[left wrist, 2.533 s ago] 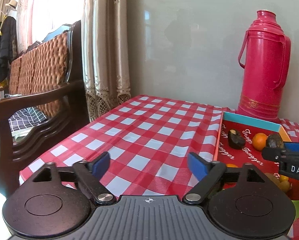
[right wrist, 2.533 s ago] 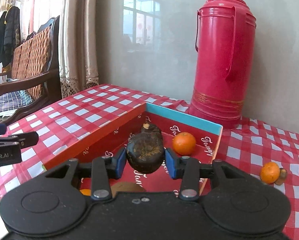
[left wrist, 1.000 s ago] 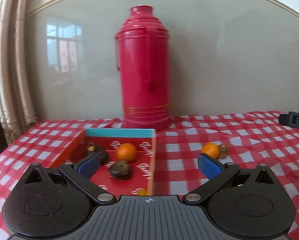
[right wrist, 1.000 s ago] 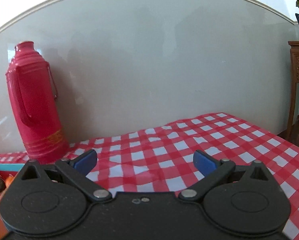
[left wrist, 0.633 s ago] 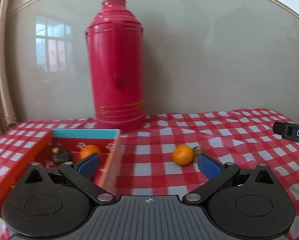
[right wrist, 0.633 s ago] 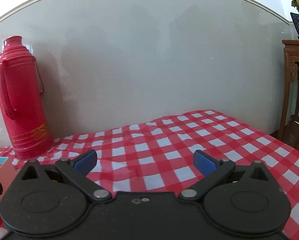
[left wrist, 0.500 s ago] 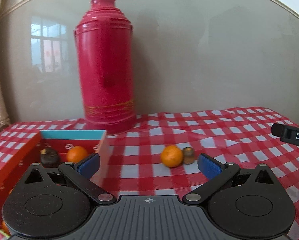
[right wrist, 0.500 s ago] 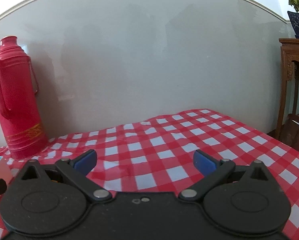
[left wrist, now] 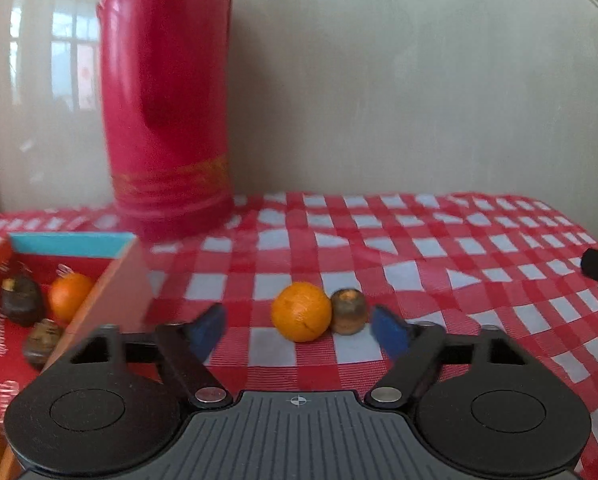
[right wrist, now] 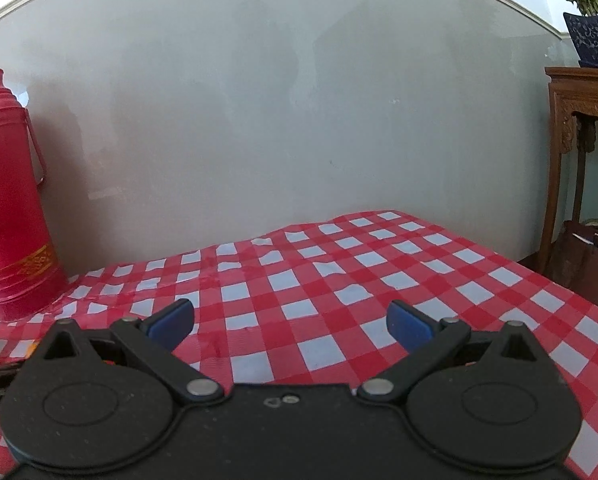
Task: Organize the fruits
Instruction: 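Move the left tool to the small orange and grasp it, then carry the small orange into the box and open the left tool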
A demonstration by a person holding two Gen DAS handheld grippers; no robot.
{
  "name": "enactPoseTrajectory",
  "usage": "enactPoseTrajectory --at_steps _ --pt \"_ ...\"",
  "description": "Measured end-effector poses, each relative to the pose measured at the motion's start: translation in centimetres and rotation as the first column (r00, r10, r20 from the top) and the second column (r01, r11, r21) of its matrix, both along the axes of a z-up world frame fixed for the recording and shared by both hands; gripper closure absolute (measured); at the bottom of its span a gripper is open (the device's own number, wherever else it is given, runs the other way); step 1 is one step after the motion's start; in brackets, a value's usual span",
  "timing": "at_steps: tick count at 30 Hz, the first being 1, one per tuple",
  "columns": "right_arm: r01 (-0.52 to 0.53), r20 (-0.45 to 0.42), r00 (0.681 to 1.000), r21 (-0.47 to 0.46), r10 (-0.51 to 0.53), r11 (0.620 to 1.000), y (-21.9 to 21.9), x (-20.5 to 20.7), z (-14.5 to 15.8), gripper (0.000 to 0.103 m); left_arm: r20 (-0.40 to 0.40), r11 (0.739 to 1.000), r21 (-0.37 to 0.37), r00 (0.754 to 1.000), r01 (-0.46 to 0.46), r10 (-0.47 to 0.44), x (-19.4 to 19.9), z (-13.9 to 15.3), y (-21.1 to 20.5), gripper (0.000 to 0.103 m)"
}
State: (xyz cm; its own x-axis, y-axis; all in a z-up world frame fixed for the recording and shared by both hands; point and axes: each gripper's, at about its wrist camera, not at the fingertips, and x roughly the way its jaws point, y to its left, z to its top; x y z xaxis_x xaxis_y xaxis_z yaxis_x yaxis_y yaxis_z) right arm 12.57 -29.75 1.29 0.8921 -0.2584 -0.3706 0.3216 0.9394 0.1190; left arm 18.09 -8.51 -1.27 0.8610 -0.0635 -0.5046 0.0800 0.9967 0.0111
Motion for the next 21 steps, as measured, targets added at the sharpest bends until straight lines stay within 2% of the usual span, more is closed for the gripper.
enactPoseTrajectory --at_steps 4,6,7,8,10,14,21 --pt "-0.005 -0.027 1.000 -0.004 0.005 1.000 -0.1 1.0 -0.5 0.006 -0.025 1.000 -0.021 0.999 -0.021 0.020 1.8 -0.6 0.2 0.029" --pt "-0.006 -0.034 0.999 -0.008 0.006 1.000 -0.2 1.5 -0.7 0.006 -0.032 0.998 -0.057 0.999 -0.010 0.009 2.4 -0.7 0.4 0.040" --pt "-0.005 -0.039 0.999 -0.008 0.005 1.000 -0.2 1.7 -0.9 0.006 -0.032 0.996 -0.085 0.999 0.000 -0.003 2.5 -0.6 0.5 0.056" --pt "-0.006 -0.041 0.999 -0.006 0.006 1.000 -0.2 1.9 -0.9 0.006 -0.034 0.996 -0.085 0.999 -0.007 0.004 2.5 -0.5 0.5 0.066" --pt "-0.010 -0.043 0.999 -0.002 0.010 1.000 -0.1 2.1 -1.0 0.006 -0.026 0.998 -0.057 1.000 -0.001 -0.001 2.3 -0.7 0.3 0.066" --pt "-0.035 -0.034 0.999 0.003 0.035 0.999 0.6 2.2 -0.8 0.006 -0.033 0.996 -0.093 0.999 0.016 -0.019 1.8 -0.5 1.1 0.066" --pt "-0.027 -0.027 0.999 -0.014 0.027 1.000 0.7 1.6 -0.5 0.006 -0.025 0.994 -0.105 1.000 0.016 -0.019 2.1 -0.8 1.3 0.066"
